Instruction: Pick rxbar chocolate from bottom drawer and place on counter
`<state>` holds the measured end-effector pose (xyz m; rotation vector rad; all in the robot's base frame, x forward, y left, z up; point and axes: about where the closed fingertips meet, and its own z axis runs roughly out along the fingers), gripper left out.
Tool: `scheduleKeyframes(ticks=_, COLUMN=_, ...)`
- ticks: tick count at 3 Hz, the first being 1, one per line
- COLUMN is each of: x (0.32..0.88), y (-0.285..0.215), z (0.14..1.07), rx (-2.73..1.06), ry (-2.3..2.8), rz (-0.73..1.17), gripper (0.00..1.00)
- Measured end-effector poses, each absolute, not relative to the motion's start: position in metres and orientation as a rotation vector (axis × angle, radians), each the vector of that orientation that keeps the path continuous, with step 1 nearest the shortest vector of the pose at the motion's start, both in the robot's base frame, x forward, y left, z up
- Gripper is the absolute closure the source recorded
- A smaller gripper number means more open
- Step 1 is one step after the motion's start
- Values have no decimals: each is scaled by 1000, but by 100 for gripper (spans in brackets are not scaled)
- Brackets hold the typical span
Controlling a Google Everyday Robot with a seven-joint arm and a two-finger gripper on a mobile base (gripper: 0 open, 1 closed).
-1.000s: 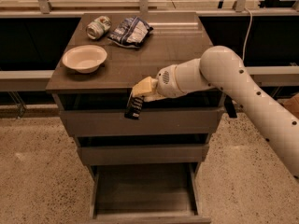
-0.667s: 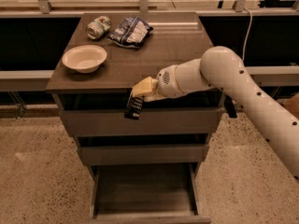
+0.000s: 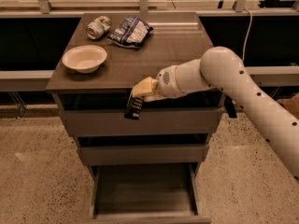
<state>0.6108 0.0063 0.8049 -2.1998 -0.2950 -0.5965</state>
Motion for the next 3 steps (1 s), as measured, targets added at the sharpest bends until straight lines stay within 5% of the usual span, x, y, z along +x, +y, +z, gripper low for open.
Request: scheduleKeyframes(ticks=3, x=611, y=6, z=805, rx=-2200, ry=-295, rz=-597, gripper=100)
